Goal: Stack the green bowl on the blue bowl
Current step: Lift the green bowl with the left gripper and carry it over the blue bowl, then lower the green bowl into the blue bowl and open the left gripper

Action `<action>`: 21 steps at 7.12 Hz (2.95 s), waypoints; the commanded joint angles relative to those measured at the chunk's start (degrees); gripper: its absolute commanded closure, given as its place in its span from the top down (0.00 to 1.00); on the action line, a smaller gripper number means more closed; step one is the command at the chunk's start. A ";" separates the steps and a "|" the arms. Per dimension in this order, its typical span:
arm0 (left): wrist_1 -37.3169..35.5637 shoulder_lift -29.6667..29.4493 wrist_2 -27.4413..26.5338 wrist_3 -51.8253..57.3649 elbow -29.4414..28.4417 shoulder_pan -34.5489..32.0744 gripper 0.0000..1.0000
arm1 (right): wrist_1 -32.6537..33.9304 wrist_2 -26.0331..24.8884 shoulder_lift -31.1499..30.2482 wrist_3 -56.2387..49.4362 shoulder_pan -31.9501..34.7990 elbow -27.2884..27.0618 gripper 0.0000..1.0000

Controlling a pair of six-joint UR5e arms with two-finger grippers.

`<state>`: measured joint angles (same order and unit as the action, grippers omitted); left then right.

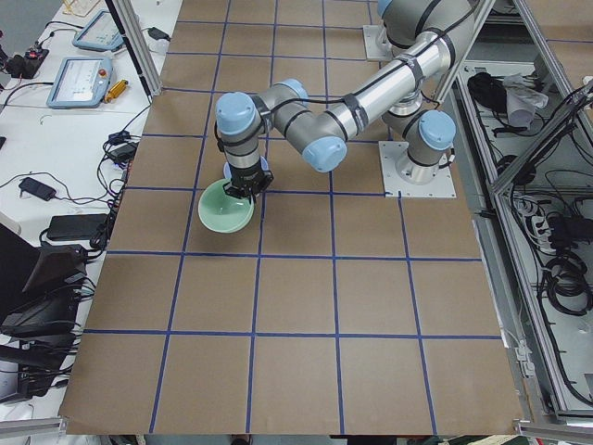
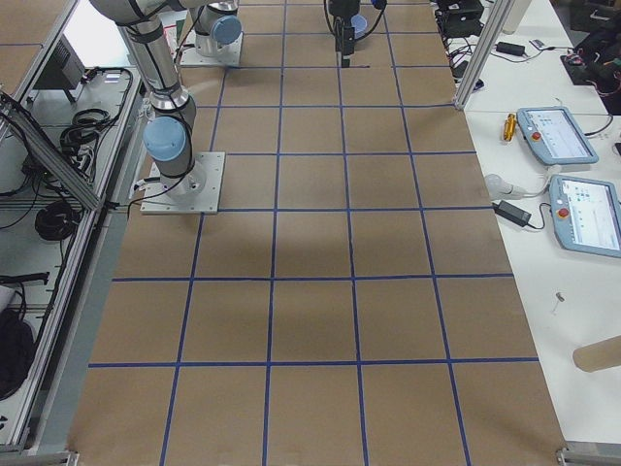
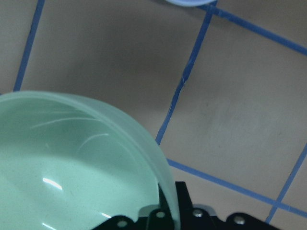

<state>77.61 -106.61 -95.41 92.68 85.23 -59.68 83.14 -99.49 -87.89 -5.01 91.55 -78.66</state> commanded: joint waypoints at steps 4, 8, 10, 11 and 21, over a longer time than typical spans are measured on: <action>-3.07 -0.52 -1.18 -34.45 5.55 -16.65 0.00 | 0.00 0.00 0.00 0.00 0.03 0.00 1.00; -7.97 -1.14 -1.53 -36.43 10.55 -19.33 0.00 | 0.00 0.00 0.00 0.00 -0.06 0.00 1.00; -10.29 -1.05 -5.65 -36.34 12.93 -19.24 0.00 | 0.00 0.00 0.00 0.00 0.03 0.00 1.00; -10.20 -1.31 -5.75 -36.25 13.03 -19.15 0.00 | 0.00 0.00 0.00 0.00 0.03 0.00 1.00; -1.02 7.45 4.16 -55.51 10.06 -20.47 1.00 | 0.00 0.00 0.00 0.00 -0.06 0.00 1.00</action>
<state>72.27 -101.73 -94.21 45.38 97.22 -80.02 83.14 -99.49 -87.89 -5.01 91.57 -78.66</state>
